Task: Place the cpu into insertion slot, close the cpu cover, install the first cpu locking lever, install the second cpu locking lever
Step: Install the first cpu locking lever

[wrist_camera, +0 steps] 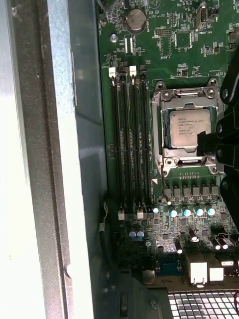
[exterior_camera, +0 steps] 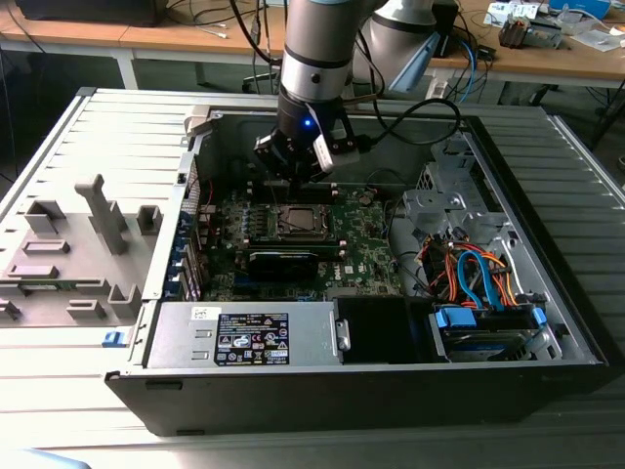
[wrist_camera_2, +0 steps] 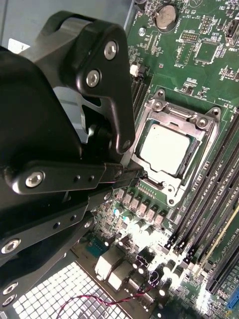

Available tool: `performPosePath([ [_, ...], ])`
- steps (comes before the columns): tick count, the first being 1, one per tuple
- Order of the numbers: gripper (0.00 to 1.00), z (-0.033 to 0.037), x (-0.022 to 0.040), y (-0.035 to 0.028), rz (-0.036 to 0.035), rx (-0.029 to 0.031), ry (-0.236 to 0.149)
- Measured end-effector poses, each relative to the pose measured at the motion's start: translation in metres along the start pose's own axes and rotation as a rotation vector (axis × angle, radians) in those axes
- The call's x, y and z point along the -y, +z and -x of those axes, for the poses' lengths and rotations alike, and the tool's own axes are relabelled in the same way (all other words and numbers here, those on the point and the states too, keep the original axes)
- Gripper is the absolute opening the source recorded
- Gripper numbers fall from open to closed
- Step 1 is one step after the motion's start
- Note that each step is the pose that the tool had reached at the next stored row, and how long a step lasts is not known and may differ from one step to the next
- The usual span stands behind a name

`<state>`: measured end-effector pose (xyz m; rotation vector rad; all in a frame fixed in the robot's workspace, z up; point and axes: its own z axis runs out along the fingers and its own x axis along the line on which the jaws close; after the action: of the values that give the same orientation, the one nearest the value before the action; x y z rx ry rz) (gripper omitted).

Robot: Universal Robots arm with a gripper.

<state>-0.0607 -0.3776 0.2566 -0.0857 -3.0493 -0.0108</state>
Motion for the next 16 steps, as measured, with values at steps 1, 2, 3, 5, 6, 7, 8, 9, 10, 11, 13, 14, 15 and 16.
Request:
performPosePath([
  [1, 0.11, -0.0001, 0.0, 0.0, 0.0, 0.0, 0.0],
  [2, 0.11, -0.0004, -0.0002, 0.0, 0.0, 0.0, 0.0],
  [3, 0.11, -0.0007, -0.0003, 0.0001, 0.0, 0.0001, 0.0],
  [5, 0.11, -0.0013, -0.0004, 0.0001, 0.0, 0.0, 0.0],
  [6, 0.11, -0.0016, -0.0004, 0.0002, 0.0, 0.0, 0.0],
  [7, 0.11, -0.0019, -0.0005, 0.0002, 0.0, 0.0, 0.0],
  [8, 0.11, -0.0021, -0.0006, 0.0002, 0.0, 0.0001, 0.0],
  [9, 0.11, -0.0023, -0.0006, 0.0002, -0.0001, 0.0, 0.0],
  [10, 0.11, -0.0025, -0.0007, 0.0002, 0.0, 0.0, 0.0],
  [11, 0.11, -0.0027, -0.0007, 0.0003, 0.0, 0.0, 0.0],
  [13, 0.11, -0.0032, -0.0009, 0.0003, 0.0, 0.0001, 0.0],
  [14, 0.11, -0.0034, -0.0009, 0.0003, 0.0, 0.0, 0.0],
  [15, 0.11, -0.0036, -0.001, 0.0004, 0.0, 0.0, 0.0],
  [16, 0.11, -0.0037, -0.0011, 0.0004, 0.0, 0.0, 0.0],
])
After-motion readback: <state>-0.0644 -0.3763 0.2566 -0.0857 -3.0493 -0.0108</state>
